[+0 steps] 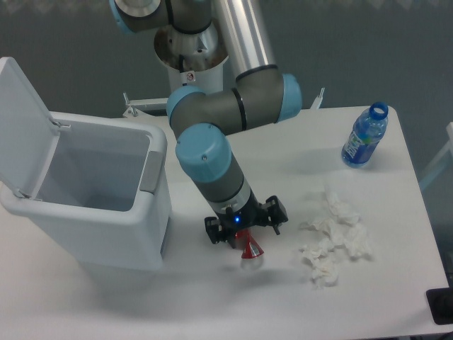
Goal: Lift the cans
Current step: 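Lower the open gripper down over the red safety glasses, then close the gripper on the red safety glasses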
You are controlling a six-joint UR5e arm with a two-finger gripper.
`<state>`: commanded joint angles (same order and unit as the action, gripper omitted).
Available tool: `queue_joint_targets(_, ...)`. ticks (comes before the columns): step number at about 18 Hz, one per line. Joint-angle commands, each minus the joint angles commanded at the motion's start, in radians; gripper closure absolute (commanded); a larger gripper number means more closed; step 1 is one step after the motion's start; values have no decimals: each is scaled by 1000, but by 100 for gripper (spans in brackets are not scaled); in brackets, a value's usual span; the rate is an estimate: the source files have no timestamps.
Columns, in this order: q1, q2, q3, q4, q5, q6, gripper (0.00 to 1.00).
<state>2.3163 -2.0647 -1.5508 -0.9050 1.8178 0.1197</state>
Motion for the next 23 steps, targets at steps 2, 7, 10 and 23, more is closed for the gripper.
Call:
queue_joint_targets(2, 2, -14, -5, -5, -3, -3, 0)
queue_joint_targets(7, 8, -49, -3, -11, -2, -32, 0)
queue_joint_targets(10, 8, -55, -2, -11, -3, -23, 0)
queue_joint_targets(23, 8, -114, 29, -6, 2, -17, 0)
